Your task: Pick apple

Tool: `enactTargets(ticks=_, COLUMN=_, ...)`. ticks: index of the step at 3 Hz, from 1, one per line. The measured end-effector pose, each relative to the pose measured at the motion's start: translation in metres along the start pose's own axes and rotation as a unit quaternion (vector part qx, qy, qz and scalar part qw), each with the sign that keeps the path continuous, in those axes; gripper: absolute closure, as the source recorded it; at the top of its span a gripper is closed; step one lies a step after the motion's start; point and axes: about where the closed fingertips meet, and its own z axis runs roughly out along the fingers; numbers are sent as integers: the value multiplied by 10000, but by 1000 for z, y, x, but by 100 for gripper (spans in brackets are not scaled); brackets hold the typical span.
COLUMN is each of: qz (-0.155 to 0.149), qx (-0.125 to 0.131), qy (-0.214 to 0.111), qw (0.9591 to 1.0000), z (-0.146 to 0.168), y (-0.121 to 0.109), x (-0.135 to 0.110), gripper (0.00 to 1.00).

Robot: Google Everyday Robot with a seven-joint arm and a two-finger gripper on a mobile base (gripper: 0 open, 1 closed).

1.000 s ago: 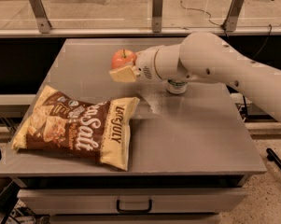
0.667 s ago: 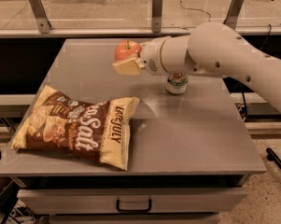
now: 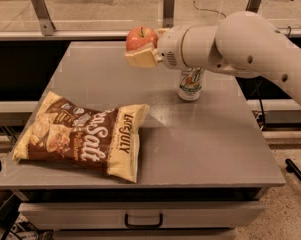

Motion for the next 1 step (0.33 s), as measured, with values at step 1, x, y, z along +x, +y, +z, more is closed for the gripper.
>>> enactTargets(ticks=1, qz=0, qx=-1, qy=0, qw=10000, z=0, y=0, x=0, gripper=100)
